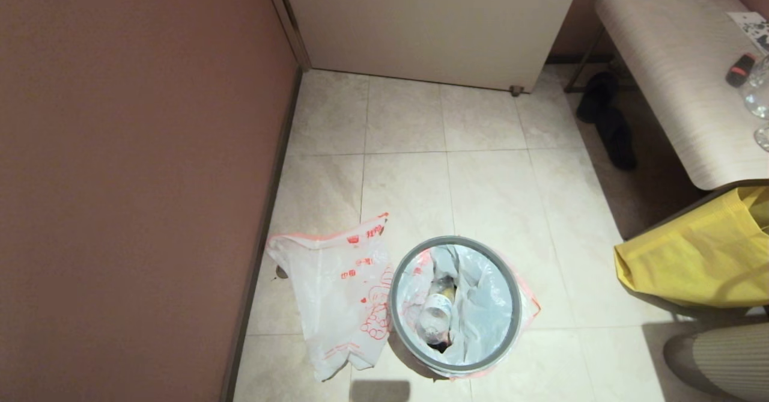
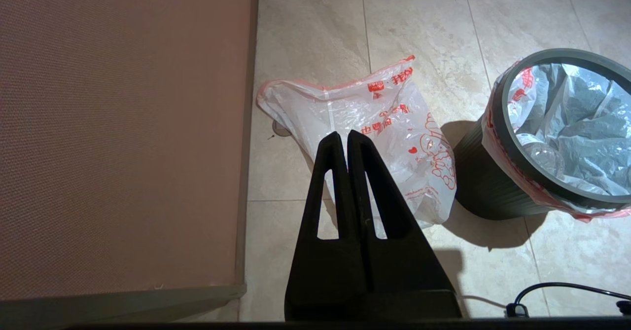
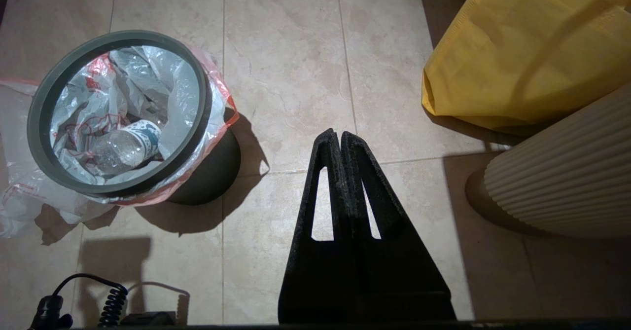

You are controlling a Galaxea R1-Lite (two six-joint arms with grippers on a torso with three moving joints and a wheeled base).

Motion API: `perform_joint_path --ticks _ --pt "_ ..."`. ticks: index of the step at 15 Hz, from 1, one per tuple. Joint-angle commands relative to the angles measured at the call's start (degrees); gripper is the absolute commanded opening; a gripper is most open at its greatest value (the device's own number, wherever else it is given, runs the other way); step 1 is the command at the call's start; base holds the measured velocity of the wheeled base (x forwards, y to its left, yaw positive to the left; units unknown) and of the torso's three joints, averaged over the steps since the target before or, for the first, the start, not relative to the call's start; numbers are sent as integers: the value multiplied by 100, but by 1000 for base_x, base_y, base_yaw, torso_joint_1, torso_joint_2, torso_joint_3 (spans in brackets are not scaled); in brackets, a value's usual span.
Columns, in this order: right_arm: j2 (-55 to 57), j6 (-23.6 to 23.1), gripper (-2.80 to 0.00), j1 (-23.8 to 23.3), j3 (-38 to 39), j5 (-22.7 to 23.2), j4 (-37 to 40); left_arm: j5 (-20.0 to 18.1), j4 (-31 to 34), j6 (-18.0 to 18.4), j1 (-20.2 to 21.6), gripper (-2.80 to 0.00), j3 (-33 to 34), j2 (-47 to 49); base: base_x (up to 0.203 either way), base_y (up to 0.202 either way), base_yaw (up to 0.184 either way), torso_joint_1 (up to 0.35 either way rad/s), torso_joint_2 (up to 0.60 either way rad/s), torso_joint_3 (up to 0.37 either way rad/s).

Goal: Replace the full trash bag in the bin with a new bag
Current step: Place the trash can ring on the floor

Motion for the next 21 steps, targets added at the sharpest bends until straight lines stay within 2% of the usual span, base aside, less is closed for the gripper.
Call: perform_joint_path --ticks 1,16,19,21 --pt "5 2 -280 1 0 0 -2 -4 -3 -2 0 -280 0 -2 0 0 0 0 0 0" --pt "5 56 -280 1 -17 -97 -2 -4 -3 -2 0 -280 0 -2 0 0 0 0 0 0" --pt "5 -20 -280 1 -446 -118 135 4 -3 -2 0 -280 0 -2 0 0 0 0 0 0" --pt "5 -265 -280 1 -892 -109 730 -2 -3 -2 0 -280 0 -2 0 0 0 0 0 0"
